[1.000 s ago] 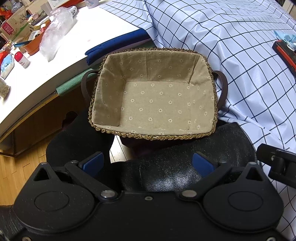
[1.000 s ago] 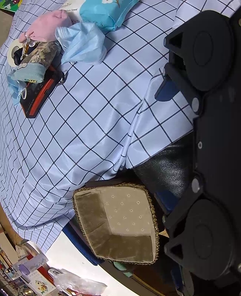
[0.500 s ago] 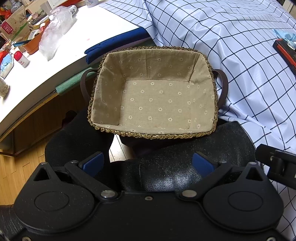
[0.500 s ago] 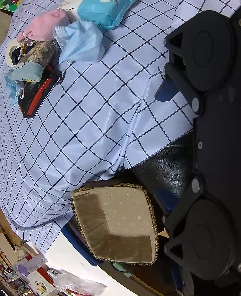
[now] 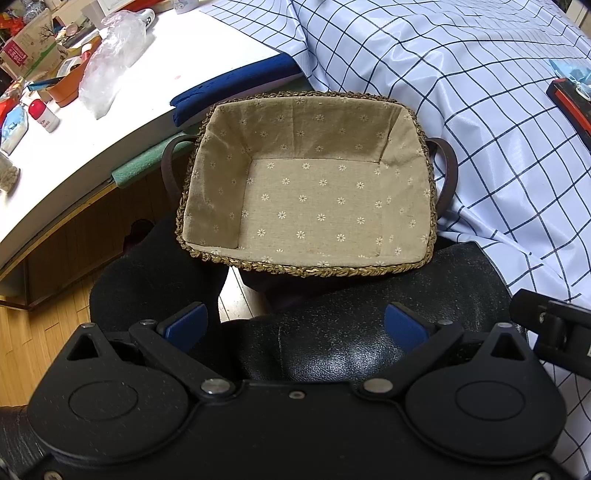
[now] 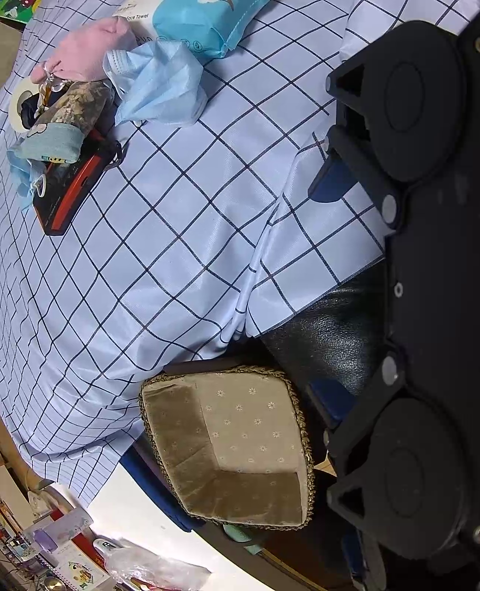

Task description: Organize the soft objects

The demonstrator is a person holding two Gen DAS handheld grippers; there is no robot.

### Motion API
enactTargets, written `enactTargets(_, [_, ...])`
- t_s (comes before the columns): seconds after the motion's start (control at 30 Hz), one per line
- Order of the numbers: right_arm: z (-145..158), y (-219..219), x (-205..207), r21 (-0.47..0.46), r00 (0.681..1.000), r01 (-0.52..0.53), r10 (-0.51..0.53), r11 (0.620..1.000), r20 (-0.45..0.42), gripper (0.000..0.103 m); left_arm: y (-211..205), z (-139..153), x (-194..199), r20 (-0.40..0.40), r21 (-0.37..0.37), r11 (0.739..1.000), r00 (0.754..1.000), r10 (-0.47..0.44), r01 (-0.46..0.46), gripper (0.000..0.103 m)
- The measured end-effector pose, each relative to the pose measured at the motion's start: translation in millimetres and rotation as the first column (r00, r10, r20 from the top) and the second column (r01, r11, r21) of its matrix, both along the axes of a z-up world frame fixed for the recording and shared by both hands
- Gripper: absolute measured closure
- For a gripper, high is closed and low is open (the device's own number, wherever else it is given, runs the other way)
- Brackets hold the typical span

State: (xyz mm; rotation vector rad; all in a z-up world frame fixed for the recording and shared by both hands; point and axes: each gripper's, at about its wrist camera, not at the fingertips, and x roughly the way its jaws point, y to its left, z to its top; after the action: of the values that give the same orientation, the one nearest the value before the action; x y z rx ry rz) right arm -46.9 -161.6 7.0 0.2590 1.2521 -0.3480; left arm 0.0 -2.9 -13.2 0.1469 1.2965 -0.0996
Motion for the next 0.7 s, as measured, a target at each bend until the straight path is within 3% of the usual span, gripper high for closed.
enactTargets(0.7, [-3.5,2.4,0.3,0.002,1.000,-0.004,0.004,1.000,-0.011,0.001,3.3,-2.2,0.7,-0.006,-0.002,1.000,1.000,0.011,-0.011,0.004])
